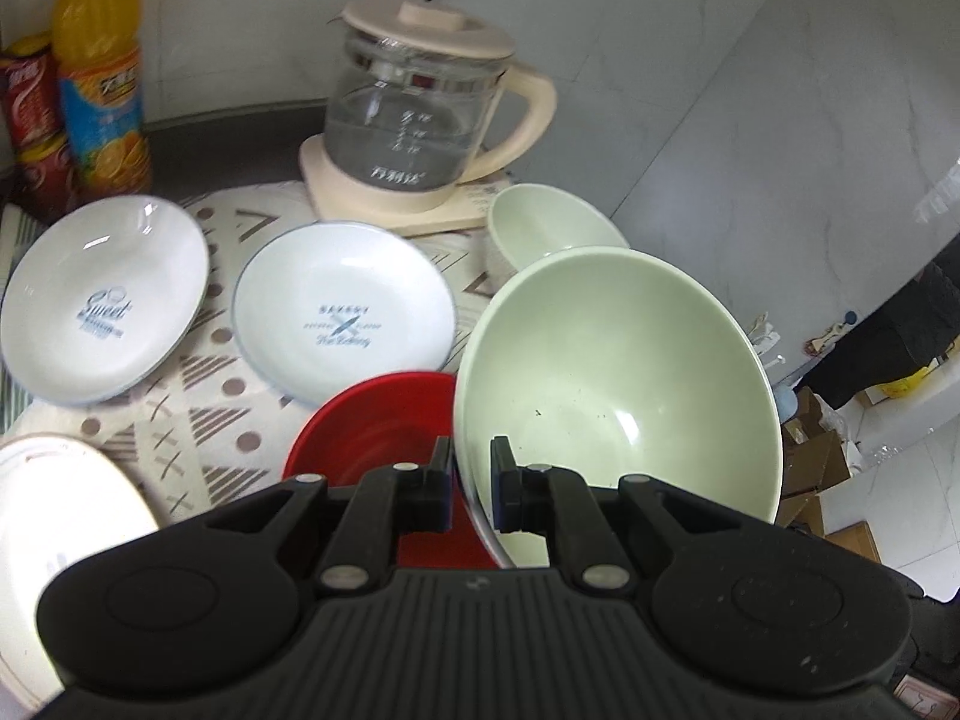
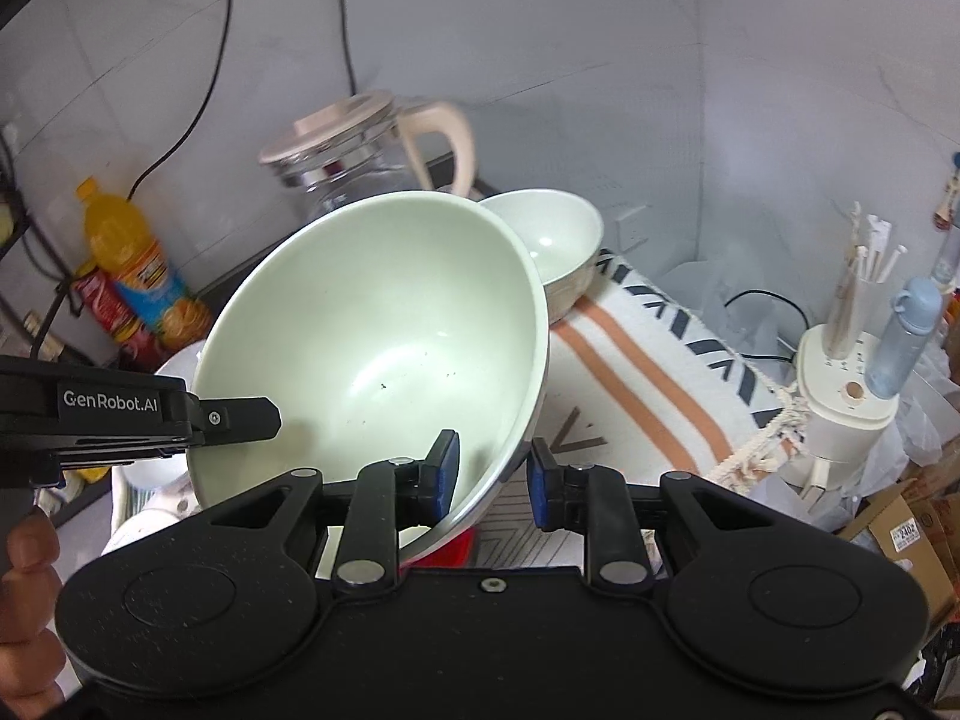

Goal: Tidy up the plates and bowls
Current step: 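Lift the large green bowl and carry it over the red bowl, then lower the green bowl into the red bowl and open the right gripper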

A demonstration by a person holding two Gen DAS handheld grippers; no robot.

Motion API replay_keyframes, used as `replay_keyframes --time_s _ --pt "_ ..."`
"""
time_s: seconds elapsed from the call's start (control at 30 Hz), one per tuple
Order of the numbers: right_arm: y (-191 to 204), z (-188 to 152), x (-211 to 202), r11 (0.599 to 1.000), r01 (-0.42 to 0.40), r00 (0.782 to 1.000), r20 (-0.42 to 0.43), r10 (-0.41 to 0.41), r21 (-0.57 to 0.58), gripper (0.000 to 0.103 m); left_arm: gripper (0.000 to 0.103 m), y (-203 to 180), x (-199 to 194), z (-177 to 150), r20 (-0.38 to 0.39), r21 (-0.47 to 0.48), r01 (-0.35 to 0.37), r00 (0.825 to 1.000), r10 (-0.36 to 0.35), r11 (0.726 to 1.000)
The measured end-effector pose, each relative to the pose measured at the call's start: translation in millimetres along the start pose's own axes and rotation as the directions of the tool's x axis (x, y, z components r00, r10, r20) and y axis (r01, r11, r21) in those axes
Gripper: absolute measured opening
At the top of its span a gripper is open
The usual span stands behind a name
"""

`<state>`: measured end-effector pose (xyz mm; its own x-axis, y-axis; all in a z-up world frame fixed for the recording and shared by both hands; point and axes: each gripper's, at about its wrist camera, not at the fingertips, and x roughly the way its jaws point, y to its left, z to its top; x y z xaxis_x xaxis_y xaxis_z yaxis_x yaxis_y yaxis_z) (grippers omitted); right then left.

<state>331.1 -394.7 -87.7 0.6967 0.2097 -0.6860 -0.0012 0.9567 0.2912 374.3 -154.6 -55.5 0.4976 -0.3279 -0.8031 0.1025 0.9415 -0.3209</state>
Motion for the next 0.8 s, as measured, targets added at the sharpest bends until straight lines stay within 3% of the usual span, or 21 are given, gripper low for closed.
replay_keyframes --time_s 0.8 --pt "19 -17 40 0.993 -0.058 0.988 -0.146 0.042 -0.108 0.024 0.010 45 26 -27 -0.137 -0.107 -0.111 0.986 0.096 0.988"
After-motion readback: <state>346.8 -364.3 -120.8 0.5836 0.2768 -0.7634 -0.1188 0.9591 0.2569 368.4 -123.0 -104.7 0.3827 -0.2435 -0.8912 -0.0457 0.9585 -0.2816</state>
